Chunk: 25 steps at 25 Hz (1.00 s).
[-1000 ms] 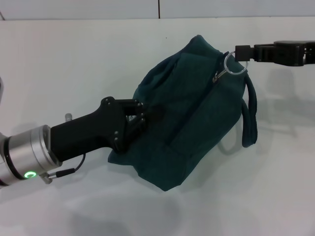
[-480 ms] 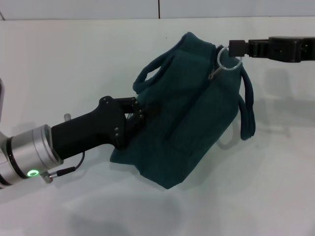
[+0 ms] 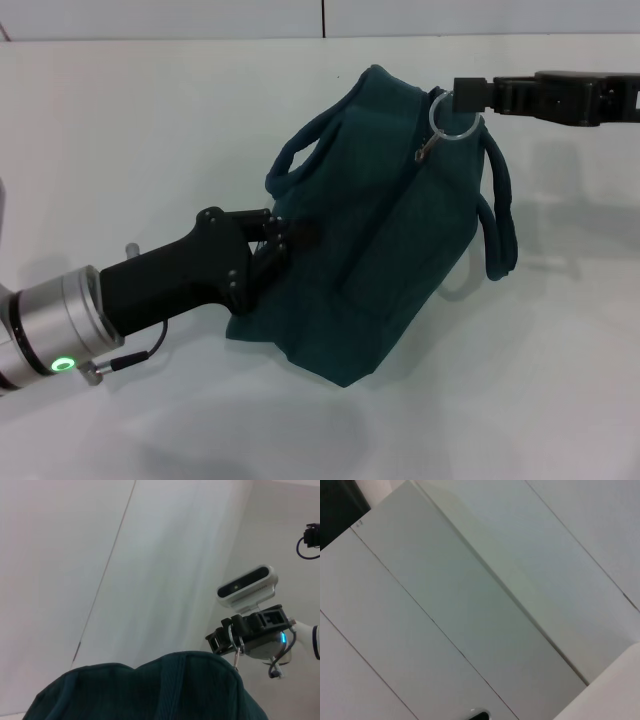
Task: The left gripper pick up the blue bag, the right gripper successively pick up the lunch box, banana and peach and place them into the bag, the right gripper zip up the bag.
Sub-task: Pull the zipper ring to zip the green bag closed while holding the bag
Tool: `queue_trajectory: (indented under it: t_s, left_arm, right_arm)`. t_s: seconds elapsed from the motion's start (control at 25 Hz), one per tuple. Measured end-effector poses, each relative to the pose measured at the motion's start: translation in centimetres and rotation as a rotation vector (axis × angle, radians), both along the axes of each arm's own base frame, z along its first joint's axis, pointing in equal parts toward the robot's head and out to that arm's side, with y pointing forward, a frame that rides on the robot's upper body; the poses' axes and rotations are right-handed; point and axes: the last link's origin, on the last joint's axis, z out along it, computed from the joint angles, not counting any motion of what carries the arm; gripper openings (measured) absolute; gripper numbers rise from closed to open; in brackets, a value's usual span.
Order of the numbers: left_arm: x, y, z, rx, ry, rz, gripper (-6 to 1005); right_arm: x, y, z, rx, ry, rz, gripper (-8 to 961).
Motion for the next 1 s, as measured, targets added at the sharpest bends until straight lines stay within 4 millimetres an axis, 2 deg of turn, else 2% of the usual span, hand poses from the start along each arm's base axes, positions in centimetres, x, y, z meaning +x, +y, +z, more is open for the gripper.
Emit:
queue_trajectory:
  t_s: [1.0]
  left_arm:
    - [-0.02,-0.69,-0.51,-0.046,0.026,-0.033,100]
  right_arm:
    - [-0.10,0.55,0.03,0.044,0.005,-0.011,17]
